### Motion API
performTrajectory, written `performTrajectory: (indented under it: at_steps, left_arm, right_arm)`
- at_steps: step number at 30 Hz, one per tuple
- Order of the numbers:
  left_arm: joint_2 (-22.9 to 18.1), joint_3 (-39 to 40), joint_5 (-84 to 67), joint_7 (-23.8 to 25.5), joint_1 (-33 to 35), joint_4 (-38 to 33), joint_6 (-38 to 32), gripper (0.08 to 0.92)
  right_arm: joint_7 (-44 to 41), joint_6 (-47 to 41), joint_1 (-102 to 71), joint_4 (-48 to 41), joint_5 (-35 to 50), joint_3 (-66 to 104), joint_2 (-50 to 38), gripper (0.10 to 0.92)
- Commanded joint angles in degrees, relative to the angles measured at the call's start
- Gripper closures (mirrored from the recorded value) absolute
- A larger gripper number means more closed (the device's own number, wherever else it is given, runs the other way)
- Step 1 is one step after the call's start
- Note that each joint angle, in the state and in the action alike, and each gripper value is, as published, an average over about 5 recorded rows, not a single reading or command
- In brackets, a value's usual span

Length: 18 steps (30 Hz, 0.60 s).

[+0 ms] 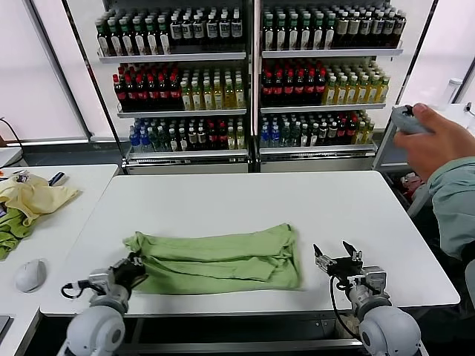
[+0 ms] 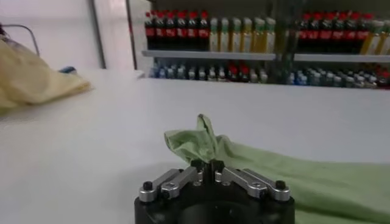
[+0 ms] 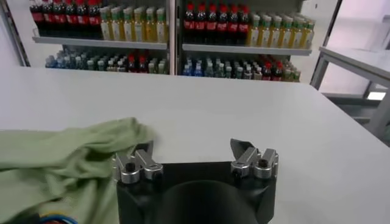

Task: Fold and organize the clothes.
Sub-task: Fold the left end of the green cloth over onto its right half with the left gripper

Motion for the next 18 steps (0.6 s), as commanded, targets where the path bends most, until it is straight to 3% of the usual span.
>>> performTrajectory:
  at_steps: [1,6,11,18]
  left_arm:
    - [7.0,-15.2,-7.1,2.1,-2.3,-3.2,2.5,0.866]
    - [4.3,-12.3,-17.4,0.9,-1.5,-10.4,4.0,0.866]
    - [-3.0,-3.4,-29.0,-0.7,-2.0,-16.8,3.9,0.866]
    - [-10.5,9.4,-28.9,-1.3,-6.4,-13.1,2.8,0.866]
  right_arm:
    - [0.0,0.1,1.2,-0.3,-0.1,-0.7,-0.2,0.203]
    - [-0.1,0.3,2.0,-0.8,-0.1,-1.4,-0.3,0.203]
    - [-0.1,0.5,2.5,-1.2,-0.1,-2.0,-0.5,0.203]
    - [-0.3,0.9,3.3,-1.6,0.0,-2.6,-1.0,0.203]
